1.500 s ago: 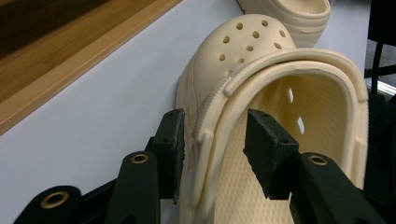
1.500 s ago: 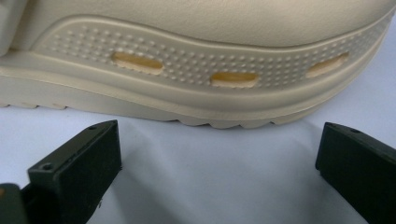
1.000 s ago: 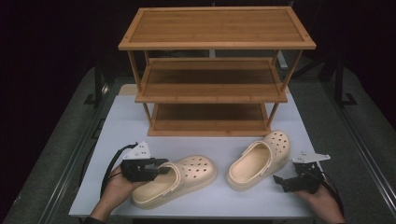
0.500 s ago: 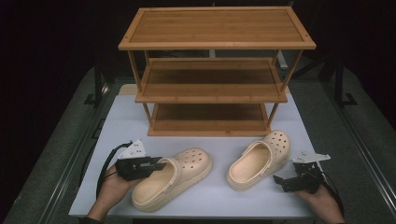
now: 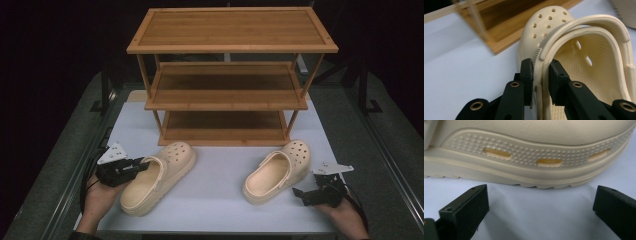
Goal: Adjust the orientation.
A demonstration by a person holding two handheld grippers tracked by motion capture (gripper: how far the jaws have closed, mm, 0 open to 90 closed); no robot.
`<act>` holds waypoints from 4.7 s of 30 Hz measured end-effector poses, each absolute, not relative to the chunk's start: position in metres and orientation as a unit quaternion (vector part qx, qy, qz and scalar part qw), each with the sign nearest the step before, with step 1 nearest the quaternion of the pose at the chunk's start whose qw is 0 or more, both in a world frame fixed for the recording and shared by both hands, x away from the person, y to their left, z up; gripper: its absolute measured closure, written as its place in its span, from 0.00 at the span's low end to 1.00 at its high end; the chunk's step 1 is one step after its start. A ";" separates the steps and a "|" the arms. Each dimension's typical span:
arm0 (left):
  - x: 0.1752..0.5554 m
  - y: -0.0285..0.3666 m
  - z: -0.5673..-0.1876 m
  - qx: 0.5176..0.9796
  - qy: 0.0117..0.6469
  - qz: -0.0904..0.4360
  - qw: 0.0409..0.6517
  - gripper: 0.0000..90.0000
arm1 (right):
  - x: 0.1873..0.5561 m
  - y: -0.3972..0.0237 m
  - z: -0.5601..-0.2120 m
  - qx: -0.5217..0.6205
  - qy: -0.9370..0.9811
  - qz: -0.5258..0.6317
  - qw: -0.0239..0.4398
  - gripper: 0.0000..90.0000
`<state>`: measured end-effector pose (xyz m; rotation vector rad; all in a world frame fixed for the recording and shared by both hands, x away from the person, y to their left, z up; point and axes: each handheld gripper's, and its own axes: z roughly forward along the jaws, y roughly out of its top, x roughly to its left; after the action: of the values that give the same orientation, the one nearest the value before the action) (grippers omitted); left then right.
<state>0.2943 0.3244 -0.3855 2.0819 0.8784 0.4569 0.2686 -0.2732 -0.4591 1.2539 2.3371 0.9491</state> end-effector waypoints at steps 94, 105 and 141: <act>0.294 0.396 -0.450 0.803 0.468 0.195 0.314 0.00 | 0.346 -0.315 -0.430 0.505 0.777 0.335 0.169 1.00; 0.294 0.396 -0.450 0.803 0.469 0.194 0.314 0.00 | 0.359 -0.306 -0.433 0.500 0.781 0.337 0.161 1.00; 0.294 0.396 -0.450 0.802 0.468 0.195 0.314 0.00 | 0.298 -0.248 -0.428 0.400 0.847 0.338 0.090 0.98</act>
<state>0.2940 0.3956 -0.4500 2.1149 1.2344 0.5140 0.2983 -0.2476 -0.4284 1.1884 2.5197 1.0044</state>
